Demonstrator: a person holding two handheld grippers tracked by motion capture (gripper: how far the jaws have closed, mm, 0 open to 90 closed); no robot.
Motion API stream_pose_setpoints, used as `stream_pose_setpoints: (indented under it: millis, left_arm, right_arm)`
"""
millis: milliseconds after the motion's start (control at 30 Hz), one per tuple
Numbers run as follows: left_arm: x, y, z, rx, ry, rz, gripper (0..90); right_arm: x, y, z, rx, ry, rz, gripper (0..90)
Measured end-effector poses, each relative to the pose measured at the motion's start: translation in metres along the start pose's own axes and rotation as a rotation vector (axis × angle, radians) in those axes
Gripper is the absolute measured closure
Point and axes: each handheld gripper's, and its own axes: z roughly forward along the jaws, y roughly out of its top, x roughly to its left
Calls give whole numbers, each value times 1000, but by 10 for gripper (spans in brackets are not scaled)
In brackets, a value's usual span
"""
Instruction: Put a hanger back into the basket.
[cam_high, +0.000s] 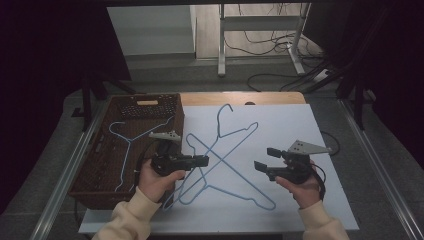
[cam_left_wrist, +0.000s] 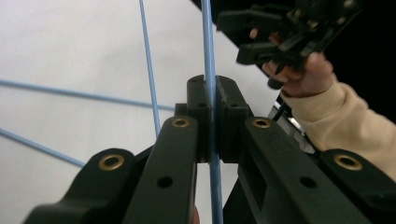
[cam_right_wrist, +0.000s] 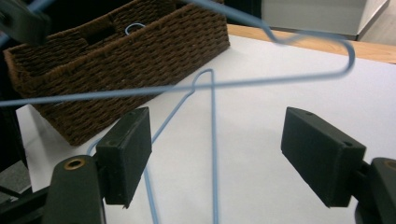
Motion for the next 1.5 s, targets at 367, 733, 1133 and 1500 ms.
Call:
stream_pose_setpoints:
  millis: [367,733,1133,1500]
  left_arm:
    - [8,9,-35,-85,-18,-6,861]
    - [21,6,-68,-151,-1,-16,861]
    - [38,0,-103,-213,23,-41,861]
    - [57,-6,-122,-235,58,-58,861]
  right_arm:
    - [-5,-5,2,42,-22,3,244]
    - [-8,-8,5,75,-30,4,241]
    - [-8,-10,7,102,-45,-4,241]
    - [-8,-12,11,121,-47,-10,241]
